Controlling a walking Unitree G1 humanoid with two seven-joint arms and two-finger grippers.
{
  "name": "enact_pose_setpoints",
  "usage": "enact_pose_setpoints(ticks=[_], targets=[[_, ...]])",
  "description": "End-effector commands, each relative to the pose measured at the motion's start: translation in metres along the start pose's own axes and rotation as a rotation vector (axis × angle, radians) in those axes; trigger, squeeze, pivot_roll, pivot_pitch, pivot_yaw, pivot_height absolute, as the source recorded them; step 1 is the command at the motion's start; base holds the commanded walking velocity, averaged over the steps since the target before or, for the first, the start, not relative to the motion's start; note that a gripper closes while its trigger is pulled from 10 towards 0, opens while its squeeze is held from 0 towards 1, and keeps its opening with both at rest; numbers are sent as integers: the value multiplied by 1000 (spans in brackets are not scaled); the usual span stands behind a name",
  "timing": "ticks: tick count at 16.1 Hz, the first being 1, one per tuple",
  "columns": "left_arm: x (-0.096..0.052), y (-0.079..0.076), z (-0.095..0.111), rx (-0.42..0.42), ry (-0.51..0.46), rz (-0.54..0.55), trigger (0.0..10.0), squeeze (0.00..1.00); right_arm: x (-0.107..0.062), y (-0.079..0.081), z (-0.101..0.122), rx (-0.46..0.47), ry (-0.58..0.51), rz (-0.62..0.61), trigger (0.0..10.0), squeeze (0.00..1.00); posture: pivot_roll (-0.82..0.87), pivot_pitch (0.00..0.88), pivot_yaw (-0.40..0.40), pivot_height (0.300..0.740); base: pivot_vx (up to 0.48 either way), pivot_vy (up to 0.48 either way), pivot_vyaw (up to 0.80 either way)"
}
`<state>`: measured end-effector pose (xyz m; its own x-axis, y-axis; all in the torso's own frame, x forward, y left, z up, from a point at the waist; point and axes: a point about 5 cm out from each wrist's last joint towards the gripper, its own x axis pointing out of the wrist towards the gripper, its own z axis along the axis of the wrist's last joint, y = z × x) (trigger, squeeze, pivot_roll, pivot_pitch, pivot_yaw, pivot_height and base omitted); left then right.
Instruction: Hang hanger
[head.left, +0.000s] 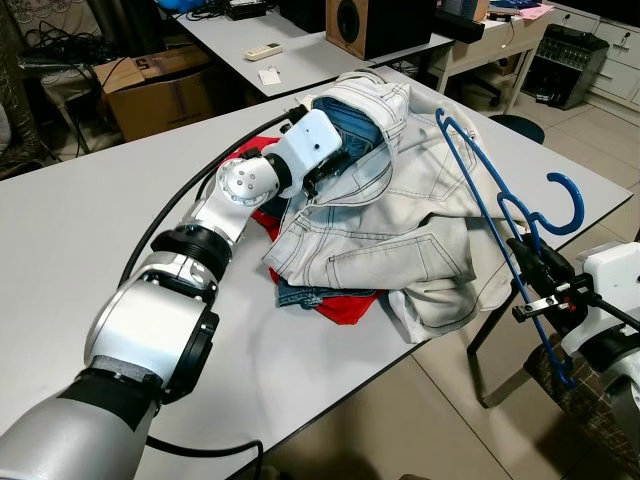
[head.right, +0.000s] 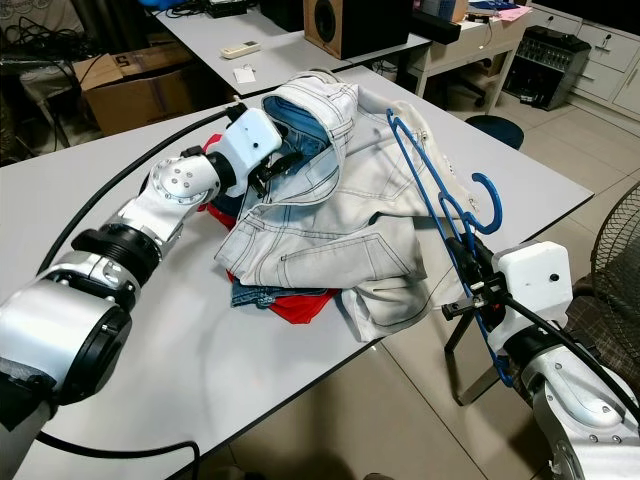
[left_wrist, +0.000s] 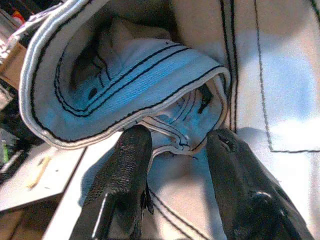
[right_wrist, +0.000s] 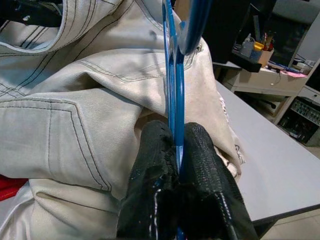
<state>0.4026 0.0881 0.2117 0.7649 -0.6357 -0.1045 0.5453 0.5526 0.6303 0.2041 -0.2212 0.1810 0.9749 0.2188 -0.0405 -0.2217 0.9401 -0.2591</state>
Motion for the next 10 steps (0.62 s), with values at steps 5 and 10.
enact_pose_setpoints(ticks=[5,10], targets=[[4,11,3,95,77,134,10000,0,2,-2,2,-3,-17,-1,10000,0,-200,0,75,740,0,0,0],[12,4,8,131,103,174,3255,0,4,1,3,-2,-22,4,10000,0,-211,0,89,740,0,0,0]])
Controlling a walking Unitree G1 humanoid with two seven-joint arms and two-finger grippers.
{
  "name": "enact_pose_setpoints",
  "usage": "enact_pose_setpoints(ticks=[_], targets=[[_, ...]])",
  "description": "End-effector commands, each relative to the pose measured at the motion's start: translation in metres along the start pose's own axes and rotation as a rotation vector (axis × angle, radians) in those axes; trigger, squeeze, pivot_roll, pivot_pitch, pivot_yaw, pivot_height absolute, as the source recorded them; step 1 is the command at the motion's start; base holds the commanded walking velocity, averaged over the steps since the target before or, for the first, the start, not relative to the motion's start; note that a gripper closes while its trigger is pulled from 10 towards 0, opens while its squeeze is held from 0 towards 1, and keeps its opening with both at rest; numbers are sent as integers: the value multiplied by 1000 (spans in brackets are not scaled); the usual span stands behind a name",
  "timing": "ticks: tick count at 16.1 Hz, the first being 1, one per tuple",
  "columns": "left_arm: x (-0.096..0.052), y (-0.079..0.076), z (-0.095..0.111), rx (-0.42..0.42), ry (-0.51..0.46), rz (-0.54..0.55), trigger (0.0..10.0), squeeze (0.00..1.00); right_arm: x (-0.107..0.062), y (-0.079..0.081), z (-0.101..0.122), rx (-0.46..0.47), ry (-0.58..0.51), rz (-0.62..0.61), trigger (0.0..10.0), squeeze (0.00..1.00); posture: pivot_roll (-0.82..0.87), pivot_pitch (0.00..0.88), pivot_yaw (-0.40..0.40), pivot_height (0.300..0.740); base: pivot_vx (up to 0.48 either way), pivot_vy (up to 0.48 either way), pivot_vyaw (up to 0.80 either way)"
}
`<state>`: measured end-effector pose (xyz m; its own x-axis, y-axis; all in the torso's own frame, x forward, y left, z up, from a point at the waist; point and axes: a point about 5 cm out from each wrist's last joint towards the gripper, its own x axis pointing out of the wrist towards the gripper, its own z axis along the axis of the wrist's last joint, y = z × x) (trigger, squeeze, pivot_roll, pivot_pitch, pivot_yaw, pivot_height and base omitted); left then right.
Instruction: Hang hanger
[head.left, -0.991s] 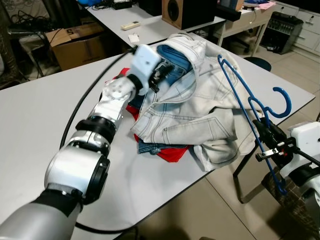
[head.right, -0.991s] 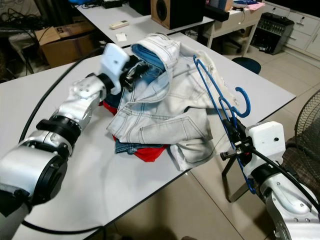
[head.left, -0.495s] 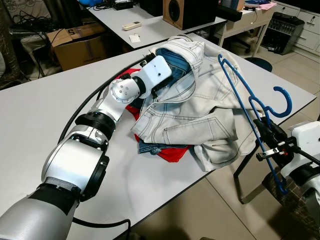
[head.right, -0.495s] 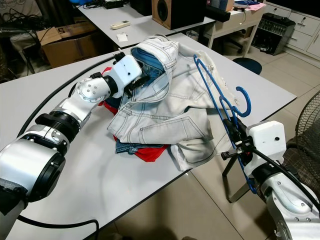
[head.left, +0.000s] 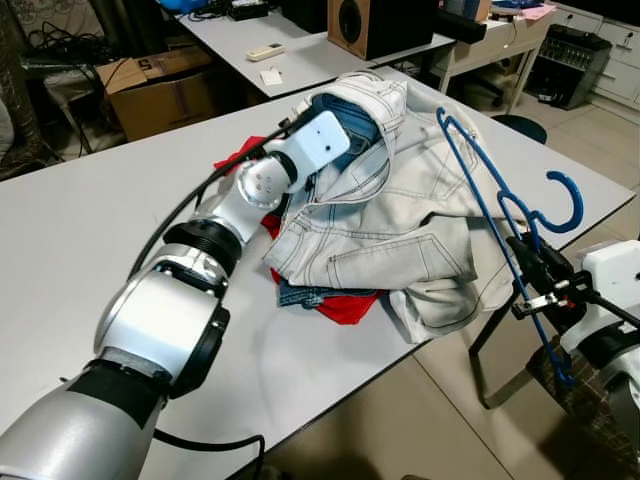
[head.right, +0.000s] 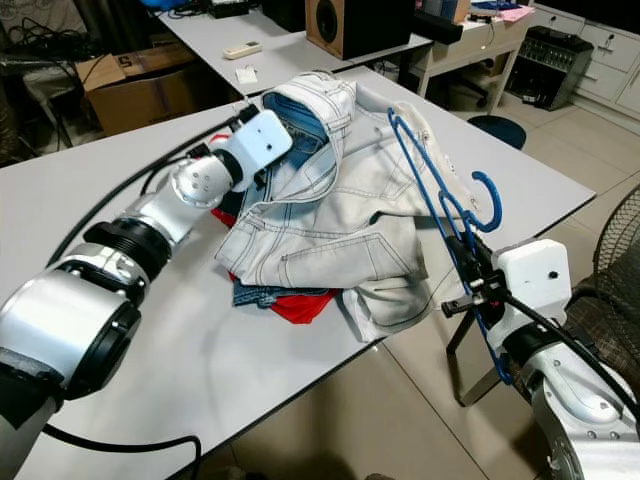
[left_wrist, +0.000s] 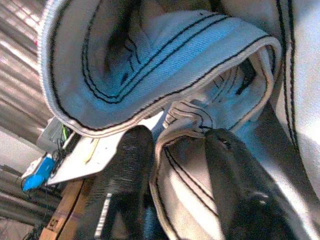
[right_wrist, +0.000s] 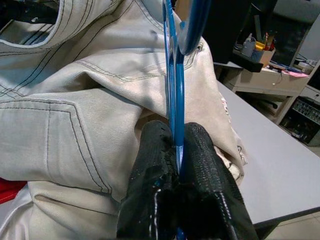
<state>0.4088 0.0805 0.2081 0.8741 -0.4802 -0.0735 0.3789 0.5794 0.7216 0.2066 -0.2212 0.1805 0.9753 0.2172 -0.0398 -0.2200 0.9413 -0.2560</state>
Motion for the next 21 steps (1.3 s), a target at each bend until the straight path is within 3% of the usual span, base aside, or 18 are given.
enact_pose_setpoints(ticks=[1,5,10,14,16,19,20,21], targets=[[3,6,7,33,0,10,0,0,1,2,4,-5,-22,5,10000,0,-212,0,92,740,0,0,0],[2,-3,1,58,33,-18,0,0,0,1,4,-7,-23,-3,10000,0,-217,0,96,740,0,0,0],[2,4,0,32,39,43,0,0,1,2,4,-6,-24,-1,10000,0,-213,0,96,740,0,0,0],[1,13,3,-111,-8,124,0,0,1,2,4,-6,-26,-6,10000,0,-215,0,104,740,0,0,0],[-1,22,13,-307,-127,171,0,0,-1,1,3,-4,-30,-19,10000,0,-211,0,108,740,0,0,0],[-5,37,23,-387,-243,219,0,0,1,2,2,3,-34,-20,10000,0,-197,0,107,740,0,0,0],[-8,46,26,-411,-284,251,0,0,3,3,2,6,-39,-18,10000,0,-188,0,104,740,0,0,0],[-17,70,31,-431,-361,325,0,0,7,5,2,12,-50,-9,10000,0,-178,0,102,740,0,0,0]])
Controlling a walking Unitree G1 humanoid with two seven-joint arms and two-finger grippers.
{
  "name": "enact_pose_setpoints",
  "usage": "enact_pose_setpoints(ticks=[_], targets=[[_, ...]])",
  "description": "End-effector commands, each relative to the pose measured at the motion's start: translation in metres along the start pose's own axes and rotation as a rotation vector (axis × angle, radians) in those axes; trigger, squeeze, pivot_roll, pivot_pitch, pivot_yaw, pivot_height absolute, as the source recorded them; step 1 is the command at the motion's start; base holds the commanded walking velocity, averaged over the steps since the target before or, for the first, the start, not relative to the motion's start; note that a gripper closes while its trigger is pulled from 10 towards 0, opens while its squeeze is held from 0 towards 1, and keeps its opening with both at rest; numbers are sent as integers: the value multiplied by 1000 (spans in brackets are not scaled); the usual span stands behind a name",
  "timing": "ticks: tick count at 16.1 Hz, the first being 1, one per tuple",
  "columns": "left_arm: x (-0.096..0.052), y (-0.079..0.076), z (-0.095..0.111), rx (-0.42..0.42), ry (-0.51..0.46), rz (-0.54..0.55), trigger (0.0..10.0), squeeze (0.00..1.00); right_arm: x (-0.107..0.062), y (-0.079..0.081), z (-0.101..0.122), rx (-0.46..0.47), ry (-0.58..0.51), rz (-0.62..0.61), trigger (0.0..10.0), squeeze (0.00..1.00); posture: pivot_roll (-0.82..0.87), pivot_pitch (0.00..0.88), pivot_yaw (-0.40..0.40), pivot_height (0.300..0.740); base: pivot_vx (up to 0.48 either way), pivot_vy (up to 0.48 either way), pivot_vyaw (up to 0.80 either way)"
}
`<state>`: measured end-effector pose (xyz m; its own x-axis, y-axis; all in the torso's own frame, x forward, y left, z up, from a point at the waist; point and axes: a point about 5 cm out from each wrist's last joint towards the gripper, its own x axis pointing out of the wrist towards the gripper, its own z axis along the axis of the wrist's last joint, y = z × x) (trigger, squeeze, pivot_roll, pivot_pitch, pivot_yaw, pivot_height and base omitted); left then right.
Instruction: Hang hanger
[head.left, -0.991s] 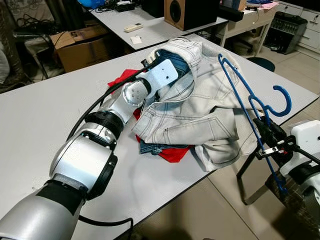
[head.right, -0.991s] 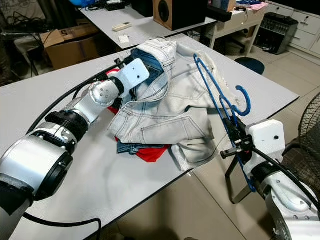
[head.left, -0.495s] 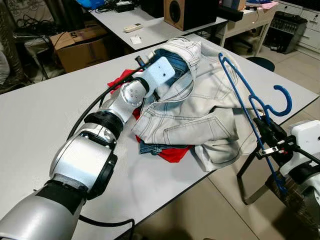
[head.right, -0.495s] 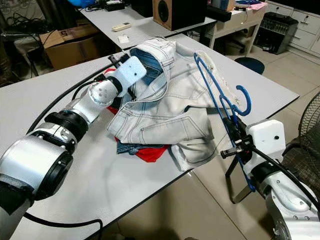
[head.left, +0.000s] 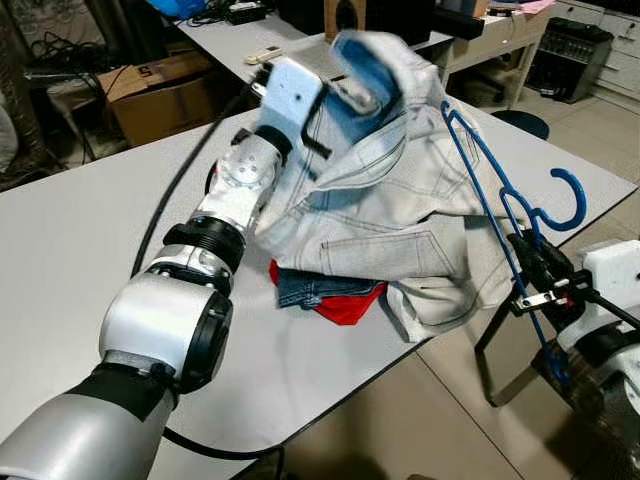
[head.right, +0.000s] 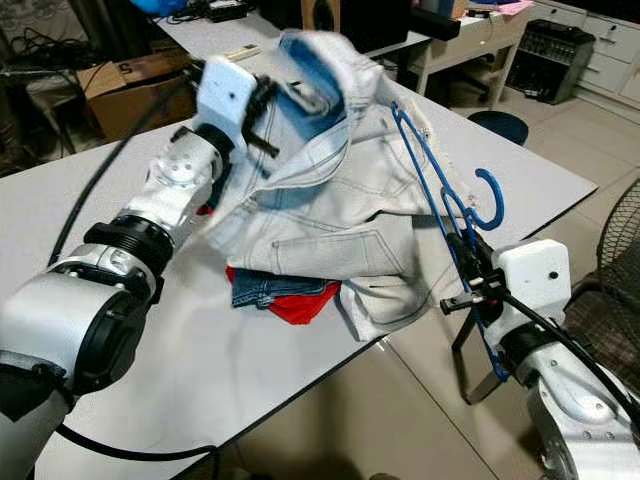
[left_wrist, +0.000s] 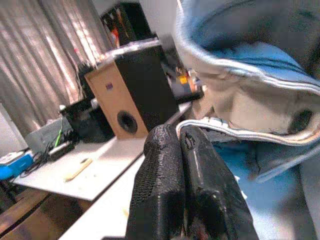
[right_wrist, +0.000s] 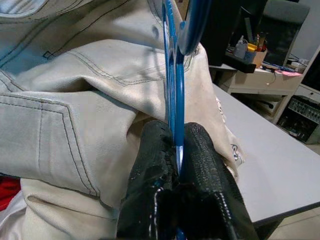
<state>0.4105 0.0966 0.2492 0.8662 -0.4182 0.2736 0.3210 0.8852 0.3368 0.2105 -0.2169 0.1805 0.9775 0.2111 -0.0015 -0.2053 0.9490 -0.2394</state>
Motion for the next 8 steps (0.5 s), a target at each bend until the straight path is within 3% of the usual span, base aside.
enact_pose_setpoints(ticks=[1,3,5,6,7,8], targets=[[3,33,35,-20,-161,85,0,0,4,3,1,-3,-20,11,10000,0,-172,0,102,740,0,0,0],[0,51,52,-46,-251,90,0,0,7,5,2,4,-32,19,10000,0,-164,0,98,740,0,0,0],[-4,82,88,-86,-386,106,0,0,13,10,4,18,-53,45,10000,0,-136,0,78,740,0,0,0],[-5,89,95,-91,-407,114,0,0,14,11,4,20,-56,51,10000,0,-131,0,75,740,0,0,0],[-9,109,118,-76,-457,153,0,0,20,15,7,24,-75,78,10000,0,-117,0,66,740,0,0,0],[-11,117,129,-57,-486,175,0,0,22,17,9,28,-86,90,10000,0,-111,0,64,740,0,0,0]])
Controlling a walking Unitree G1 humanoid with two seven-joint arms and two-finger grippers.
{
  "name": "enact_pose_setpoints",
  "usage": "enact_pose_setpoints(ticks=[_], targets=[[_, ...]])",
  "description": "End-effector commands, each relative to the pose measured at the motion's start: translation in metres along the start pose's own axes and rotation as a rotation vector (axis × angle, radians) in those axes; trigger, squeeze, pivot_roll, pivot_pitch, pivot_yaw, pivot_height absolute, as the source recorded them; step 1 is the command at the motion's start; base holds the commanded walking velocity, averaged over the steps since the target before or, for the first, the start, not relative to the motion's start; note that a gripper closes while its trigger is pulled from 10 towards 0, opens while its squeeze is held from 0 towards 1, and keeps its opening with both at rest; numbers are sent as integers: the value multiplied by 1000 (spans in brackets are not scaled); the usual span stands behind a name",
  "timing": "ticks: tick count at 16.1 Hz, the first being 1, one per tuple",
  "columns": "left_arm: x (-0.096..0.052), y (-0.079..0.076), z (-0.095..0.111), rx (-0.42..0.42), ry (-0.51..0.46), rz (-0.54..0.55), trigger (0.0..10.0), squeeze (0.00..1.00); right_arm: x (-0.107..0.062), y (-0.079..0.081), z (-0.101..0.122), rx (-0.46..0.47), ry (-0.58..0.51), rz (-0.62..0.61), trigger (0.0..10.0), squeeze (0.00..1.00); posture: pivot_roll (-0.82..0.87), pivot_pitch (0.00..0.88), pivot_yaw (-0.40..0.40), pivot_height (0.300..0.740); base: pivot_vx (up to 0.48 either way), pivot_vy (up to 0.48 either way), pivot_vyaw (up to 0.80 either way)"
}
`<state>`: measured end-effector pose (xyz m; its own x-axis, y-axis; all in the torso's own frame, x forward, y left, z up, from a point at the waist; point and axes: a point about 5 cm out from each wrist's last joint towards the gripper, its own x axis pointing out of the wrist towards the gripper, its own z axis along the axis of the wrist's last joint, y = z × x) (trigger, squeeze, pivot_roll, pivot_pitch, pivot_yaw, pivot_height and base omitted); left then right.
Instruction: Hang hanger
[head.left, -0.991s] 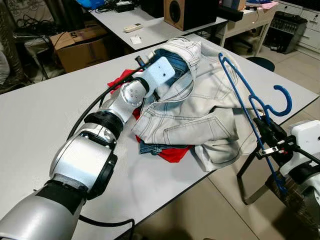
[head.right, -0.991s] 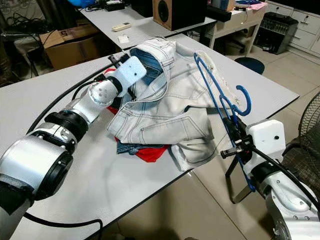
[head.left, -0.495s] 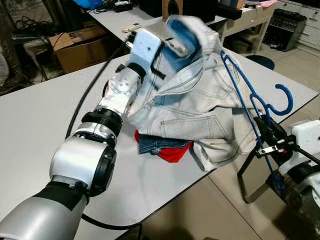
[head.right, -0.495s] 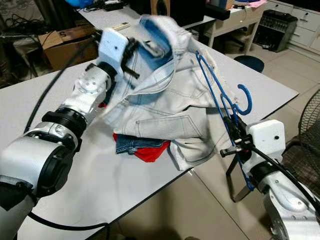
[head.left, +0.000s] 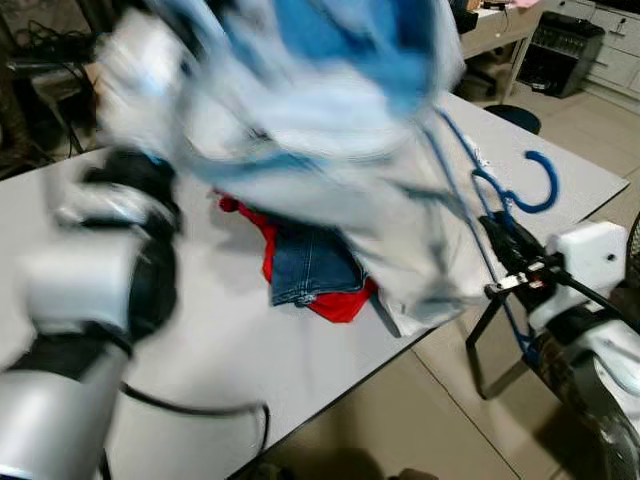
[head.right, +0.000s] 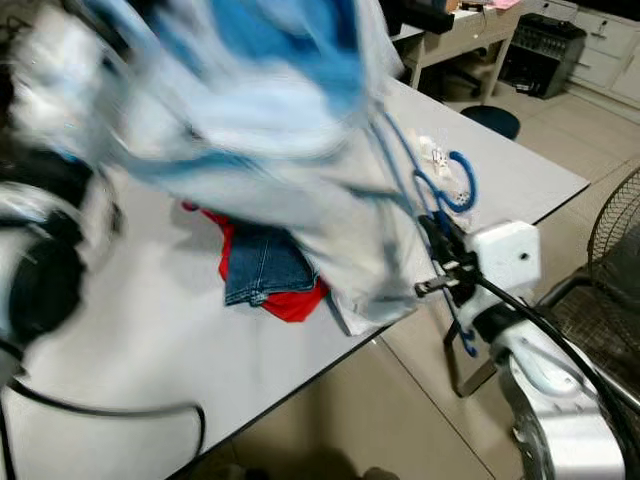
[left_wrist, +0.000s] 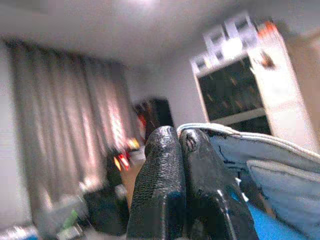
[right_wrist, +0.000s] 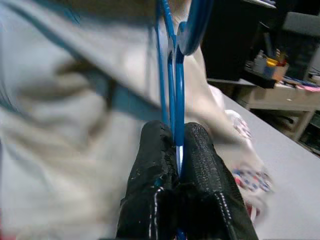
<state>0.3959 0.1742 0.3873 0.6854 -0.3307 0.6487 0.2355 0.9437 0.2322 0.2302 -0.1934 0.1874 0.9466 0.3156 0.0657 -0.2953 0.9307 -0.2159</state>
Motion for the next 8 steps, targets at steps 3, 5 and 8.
enact_pose_setpoints(ticks=[3,5,8], targets=[[19,53,100,107,-282,191,0,0,21,10,26,-13,-113,88,10000,0,-78,0,59,740,0,0,0],[26,44,126,124,-360,64,0,0,27,8,38,16,-178,73,10000,0,-60,0,55,740,0,0,0],[27,6,81,129,-179,-212,0,0,29,12,31,41,-163,75,10000,0,-46,0,49,740,0,0,0]])
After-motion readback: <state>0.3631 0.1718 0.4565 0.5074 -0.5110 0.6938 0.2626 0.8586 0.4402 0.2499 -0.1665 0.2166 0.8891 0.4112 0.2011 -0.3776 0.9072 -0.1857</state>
